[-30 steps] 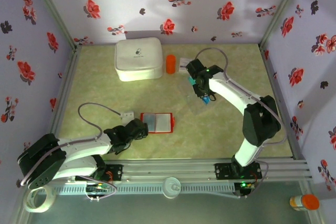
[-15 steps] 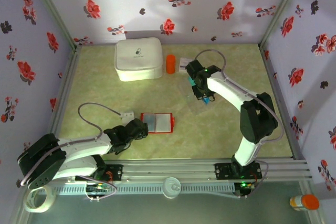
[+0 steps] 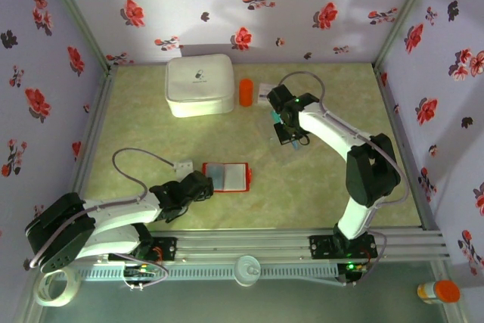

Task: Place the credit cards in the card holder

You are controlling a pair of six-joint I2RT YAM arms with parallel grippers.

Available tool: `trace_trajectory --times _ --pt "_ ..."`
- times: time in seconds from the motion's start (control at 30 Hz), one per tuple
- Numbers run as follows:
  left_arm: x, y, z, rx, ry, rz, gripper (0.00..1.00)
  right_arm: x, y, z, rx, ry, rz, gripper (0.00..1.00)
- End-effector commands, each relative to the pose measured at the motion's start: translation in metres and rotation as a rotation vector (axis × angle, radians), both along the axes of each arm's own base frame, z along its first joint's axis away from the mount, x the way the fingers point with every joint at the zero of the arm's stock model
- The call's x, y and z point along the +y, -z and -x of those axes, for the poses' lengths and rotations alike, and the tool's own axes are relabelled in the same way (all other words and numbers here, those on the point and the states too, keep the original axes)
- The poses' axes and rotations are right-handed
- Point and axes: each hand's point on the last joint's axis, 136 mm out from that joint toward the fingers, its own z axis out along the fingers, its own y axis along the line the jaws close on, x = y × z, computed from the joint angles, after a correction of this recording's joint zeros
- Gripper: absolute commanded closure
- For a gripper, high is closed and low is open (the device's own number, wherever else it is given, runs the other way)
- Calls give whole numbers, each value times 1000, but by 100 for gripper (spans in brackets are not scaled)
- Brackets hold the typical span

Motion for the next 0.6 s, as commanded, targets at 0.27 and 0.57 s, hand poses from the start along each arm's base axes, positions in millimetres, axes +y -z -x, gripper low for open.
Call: trace_trajectory --times 0.27,0.57 --pt "13 11 8 58 -21 -52 10 15 -77 10 -98 -33 -190 100" --pt "18 12 11 63 -32 -56 10 87 -94 32 -139 31 -748 100"
